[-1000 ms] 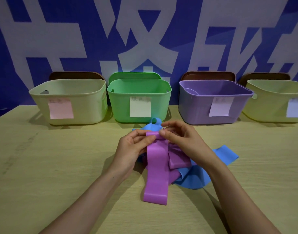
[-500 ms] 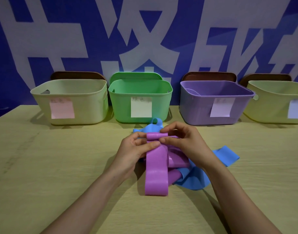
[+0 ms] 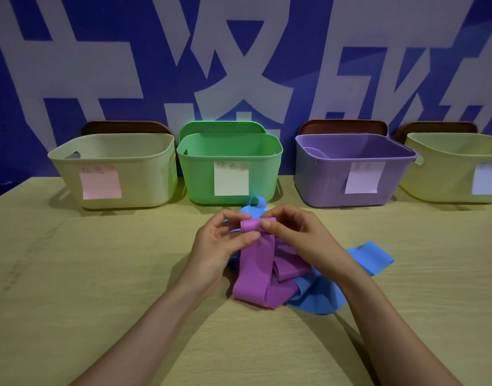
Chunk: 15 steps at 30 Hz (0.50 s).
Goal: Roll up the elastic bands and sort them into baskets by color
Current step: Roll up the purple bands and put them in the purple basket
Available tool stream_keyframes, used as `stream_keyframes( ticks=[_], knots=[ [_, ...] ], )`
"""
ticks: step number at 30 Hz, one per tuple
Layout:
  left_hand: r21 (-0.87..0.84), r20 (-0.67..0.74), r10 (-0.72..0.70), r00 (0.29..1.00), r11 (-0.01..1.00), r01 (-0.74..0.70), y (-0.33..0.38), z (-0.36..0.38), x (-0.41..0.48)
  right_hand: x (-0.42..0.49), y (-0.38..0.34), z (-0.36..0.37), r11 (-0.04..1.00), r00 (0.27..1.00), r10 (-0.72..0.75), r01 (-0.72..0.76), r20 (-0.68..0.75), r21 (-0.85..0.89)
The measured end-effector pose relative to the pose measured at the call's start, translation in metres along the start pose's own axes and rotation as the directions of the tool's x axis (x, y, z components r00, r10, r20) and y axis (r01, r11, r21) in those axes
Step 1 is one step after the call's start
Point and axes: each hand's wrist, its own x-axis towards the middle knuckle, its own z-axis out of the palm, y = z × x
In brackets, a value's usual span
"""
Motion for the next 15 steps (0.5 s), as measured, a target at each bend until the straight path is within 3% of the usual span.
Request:
stream_keyframes(
  ticks=[8,15],
  knots=[
    [-0.017,0.037,-0.165,0.986,0.986,0.165,-0.0033,0.0003,-0.0004,-0.0002,-0.0002,-0.0008,0.993,0.996,0.037,-0.027,-0.086,0.117],
    [-0.092,0.021,-0.150,0.989,0.984,0.151,0.0014,0.0003,0.0004,0.0001,0.0007,-0.0024,0.994,1.000,-0.014,0.016,-0.019,0.109]
  ],
)
